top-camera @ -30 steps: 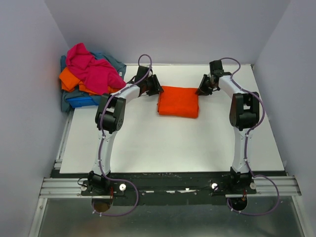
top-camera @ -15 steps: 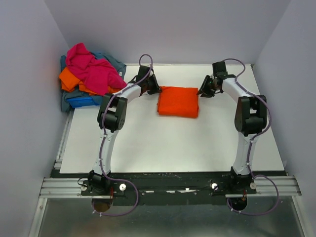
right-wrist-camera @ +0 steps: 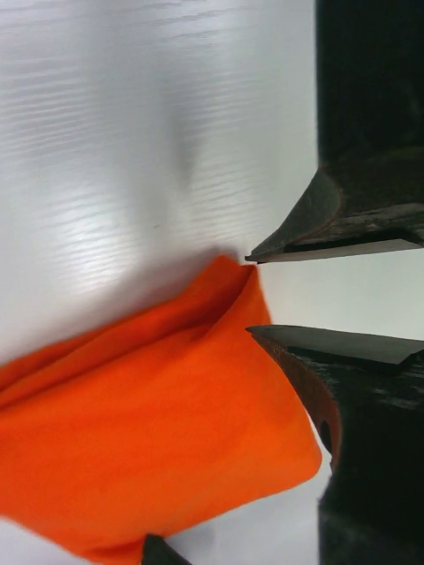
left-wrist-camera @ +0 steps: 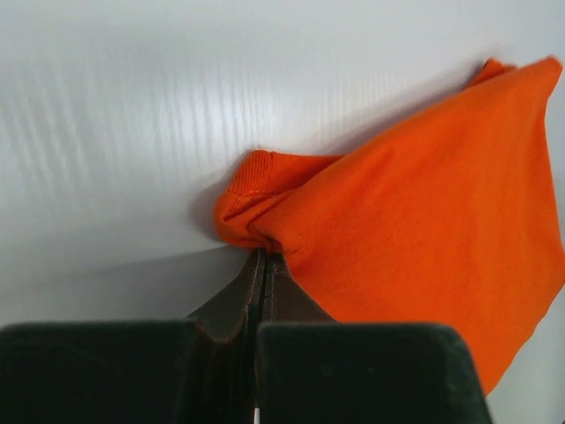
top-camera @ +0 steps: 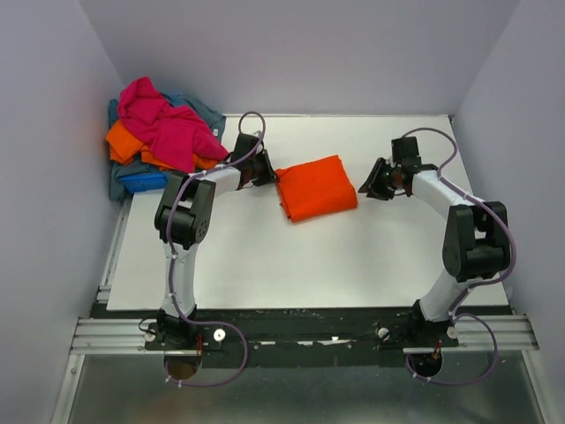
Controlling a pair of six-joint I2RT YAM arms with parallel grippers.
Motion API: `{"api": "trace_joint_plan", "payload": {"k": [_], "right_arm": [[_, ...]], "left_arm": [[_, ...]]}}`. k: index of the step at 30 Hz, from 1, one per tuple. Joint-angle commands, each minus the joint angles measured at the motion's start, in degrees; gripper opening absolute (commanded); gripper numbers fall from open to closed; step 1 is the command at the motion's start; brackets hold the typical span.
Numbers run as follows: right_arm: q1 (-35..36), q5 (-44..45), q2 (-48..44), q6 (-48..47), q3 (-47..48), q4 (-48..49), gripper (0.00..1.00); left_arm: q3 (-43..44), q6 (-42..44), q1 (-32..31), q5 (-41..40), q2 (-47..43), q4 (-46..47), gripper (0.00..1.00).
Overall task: Fold and stack the t-shirts
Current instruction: Smooth out wrinkles on the folded tshirt
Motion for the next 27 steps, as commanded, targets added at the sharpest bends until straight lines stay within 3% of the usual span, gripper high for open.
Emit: {"api": "trace_joint_plan", "payload": {"k": [1,5,9,11,15,20,27], "right_arm": [[-0.1,0.4,-6.0,0.1,-4.6,2.9,0.42],[0.2,-0.9,-9.4,0.3,-7.4,3.7,0.41],[0.8,-2.3,-11.6,0.6,-9.4,4.4,0.41],[1.2,-3.1,-12.5,0.8,-10.6,5.4,0.41],[2.3,-4.4,-13.2,1.7,-12.4,7.1,0.4],[4.3,-5.8,-13.2,2.5,-12.7,8.0,0.39],[6.5,-6.8,-13.9,3.3,-13.2,9.1,0.39]], "left_arm": [[-13.8,1.9,0.6,-2.5,-8.8,3.0,0.0],[-28.6,0.4,0.8,-5.6,-17.9,7.7,0.0],[-39.0,1.1,2.7,-10.3,-27.1,4.9,0.0],[-42.7,0.5,5.4,-13.7,-32.1,-0.3,0.0],[-50.1,-0.8,12.7,-11.8,-41.5,-2.3,0.0],[-50.3,-0.7,18.0,-16.5,-47.9,-7.8,0.0],[-45.8,0.2,30.4,-21.9,-44.4,-9.4,0.0]]}}
